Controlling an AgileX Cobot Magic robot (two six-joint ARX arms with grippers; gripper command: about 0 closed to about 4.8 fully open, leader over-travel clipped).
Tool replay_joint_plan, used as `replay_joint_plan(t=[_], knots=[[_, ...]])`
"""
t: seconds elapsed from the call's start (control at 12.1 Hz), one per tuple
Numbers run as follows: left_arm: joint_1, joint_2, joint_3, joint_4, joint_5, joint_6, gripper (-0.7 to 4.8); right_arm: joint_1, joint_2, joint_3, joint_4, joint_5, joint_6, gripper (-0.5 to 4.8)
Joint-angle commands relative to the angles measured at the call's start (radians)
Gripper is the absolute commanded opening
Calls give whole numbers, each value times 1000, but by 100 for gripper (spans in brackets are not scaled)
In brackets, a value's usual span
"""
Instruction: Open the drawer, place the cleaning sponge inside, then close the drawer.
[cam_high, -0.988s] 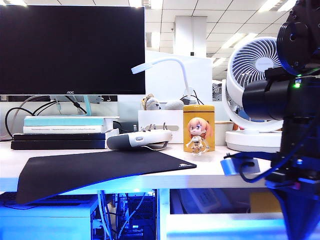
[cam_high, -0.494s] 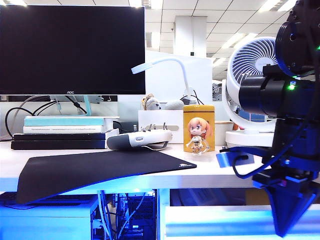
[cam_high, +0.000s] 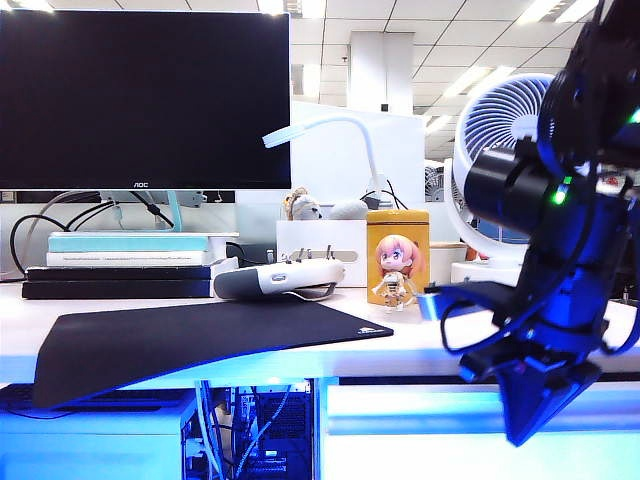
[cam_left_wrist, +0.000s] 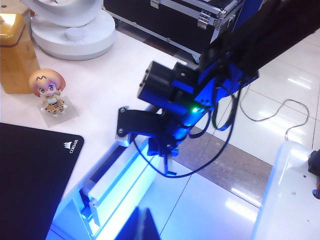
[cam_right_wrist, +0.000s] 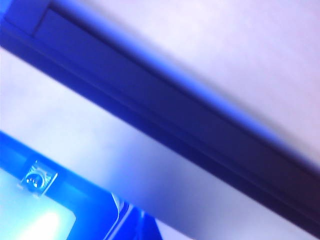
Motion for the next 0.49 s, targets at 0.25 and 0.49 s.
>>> replay_joint_plan(t=[0.25,0.49], knots=[[0,-2,5,7,1,-1,-6,0,11,2,93,27,32,-8],[0,-2,5,2,1,-3,-6,0,11,2,135,54,32,-8]])
